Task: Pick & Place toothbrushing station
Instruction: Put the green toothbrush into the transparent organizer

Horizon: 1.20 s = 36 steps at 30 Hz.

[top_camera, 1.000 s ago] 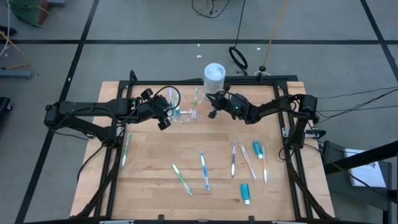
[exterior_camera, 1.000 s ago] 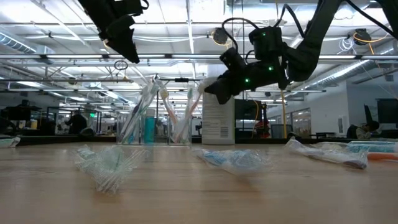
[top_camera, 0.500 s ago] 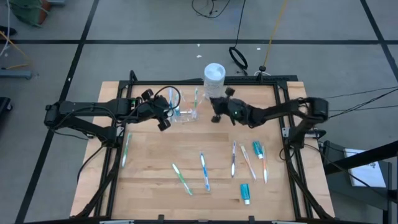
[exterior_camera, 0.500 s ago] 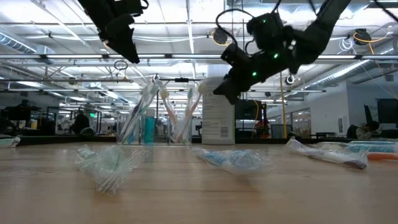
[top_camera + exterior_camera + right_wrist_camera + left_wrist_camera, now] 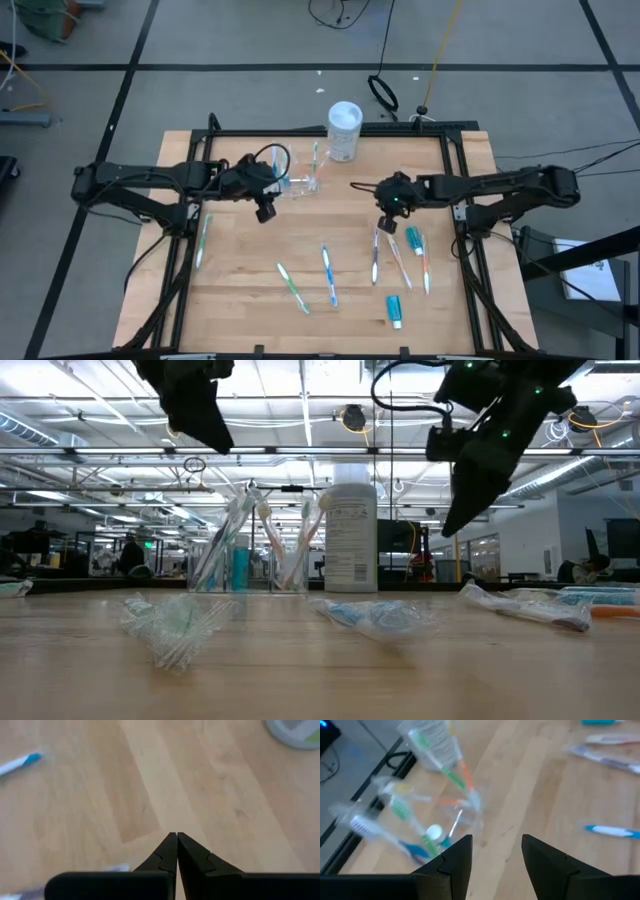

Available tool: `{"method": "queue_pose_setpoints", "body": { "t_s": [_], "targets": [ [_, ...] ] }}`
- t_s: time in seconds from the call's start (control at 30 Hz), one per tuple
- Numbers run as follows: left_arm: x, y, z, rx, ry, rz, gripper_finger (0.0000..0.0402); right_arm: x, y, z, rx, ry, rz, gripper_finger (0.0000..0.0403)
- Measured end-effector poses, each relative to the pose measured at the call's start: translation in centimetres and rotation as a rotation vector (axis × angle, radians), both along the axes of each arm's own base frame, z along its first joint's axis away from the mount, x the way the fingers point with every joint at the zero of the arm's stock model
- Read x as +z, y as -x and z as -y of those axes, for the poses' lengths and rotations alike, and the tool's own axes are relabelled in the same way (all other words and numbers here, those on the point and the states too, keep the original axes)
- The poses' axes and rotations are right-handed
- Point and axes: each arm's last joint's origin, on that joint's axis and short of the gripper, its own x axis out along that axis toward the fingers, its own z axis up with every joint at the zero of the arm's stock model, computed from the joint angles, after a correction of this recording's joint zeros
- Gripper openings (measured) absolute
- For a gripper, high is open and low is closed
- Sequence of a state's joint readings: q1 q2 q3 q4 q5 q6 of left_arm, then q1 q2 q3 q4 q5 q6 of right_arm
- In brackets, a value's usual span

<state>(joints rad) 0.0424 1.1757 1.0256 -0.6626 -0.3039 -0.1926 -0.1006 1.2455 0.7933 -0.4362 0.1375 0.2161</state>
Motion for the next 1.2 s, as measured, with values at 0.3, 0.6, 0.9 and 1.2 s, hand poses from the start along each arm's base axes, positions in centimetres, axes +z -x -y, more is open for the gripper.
{"method": "queue_pose_setpoints", "body": {
  "t_s": [0.3, 0.6, 0.9, 1.2],
  "targets": [
    [-2.8, -1.7, 3.9, -0.223, 0.027, 0.018, 0.0177, 0.8, -0.1, -0.3, 0.132, 0.084, 0.044, 0.0004],
    [-5.7, 1.7, 4.6, 0.125, 0.327, -0.358, 0.0177, 1.0, -0.4, -0.2, 0.155, 0.107, 0.076, 0.0003],
    [-9.6, 5.0, 3.8, 0.63, 0.454, -0.502, 0.0177, 1.0, -0.4, -0.2, 0.155, 0.107, 0.078, 0.0005],
    [-12.6, 7.4, 1.8, 0.963, 0.45, -0.545, 0.0177, 1.3, -0.8, -0.2, 0.152, 0.116, 0.128, 0.0004]
  ]
}}
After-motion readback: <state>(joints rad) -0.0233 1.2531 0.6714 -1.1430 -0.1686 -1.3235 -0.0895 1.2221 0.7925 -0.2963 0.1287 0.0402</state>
